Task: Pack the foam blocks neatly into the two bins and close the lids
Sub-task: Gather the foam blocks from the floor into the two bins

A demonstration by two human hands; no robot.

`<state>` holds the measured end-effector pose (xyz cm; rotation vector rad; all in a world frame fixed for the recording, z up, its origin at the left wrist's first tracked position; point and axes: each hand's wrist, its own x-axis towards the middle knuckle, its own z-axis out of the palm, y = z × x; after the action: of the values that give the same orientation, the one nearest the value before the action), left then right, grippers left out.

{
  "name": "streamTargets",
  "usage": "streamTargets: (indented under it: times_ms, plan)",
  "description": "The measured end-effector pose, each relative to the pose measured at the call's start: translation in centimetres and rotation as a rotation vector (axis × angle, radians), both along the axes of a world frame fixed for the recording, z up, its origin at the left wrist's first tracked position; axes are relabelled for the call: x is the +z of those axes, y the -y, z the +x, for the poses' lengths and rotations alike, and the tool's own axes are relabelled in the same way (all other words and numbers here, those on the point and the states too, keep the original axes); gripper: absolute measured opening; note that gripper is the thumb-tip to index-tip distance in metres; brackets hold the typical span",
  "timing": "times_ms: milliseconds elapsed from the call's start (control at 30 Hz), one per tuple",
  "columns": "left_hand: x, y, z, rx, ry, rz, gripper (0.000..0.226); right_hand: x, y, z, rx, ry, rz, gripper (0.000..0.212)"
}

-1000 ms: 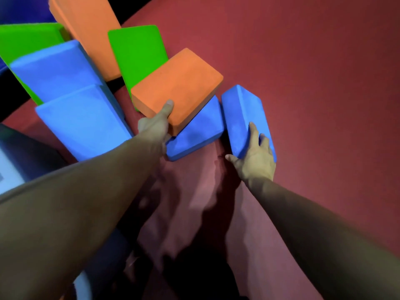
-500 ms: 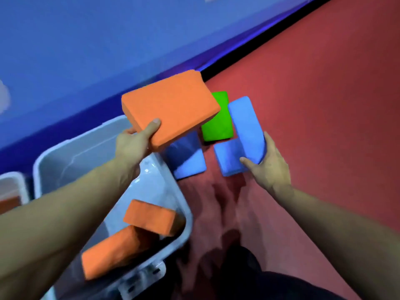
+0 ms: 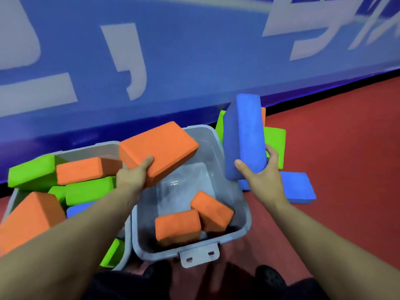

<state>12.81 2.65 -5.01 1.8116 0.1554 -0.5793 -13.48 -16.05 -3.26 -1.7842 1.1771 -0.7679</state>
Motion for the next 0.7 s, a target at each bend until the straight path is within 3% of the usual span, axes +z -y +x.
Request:
streamTargets:
  times_ms: [67, 200, 400, 433, 500, 600, 700]
  plan:
    - [-1.9, -0.3, 0.3, 0.002, -0.035, 0.028, 0.106, -1.2, -0.5, 2.2, 0.06, 0.001, 0.001, 0.087]
    - [-3.9, -0.4, 0.0, -0.027, -0.06, 0.098, 0.075, -4.5, -1.3, 6.6, 0.184, -0.184, -0.066, 0.089]
    - [-7.5, 1.7, 0.0, -0.186, -0.045, 0.25, 0.071, -8.7, -1.1, 10.5, 0.181, -0.37, -0.016, 0.083]
    - [-6.7, 2.6, -0.4, -0.248, -0.014, 0.235, 0.063, -9.4, -1.0, 10.7, 0.158, -0.378, 0.001, 0.083]
    - [-4.5, 4.3, -1.6, -0.414, 0.029, 0.224, 0.026, -10.7, -0.9, 10.9, 0.139, -0.397, 0.033, 0.083]
    - [-0.8, 5.1, -4.0, -0.525, -0.068, 0.298, 0.04, -11.7, -1.0, 10.8, 0.174, -0.463, 0.044, 0.086]
    - [-7.7, 3.9, -1.7, -0.523, -0.092, 0.422, 0.07, -12.2, -1.4, 11.2, 0.208, -0.499, 0.028, 0.083]
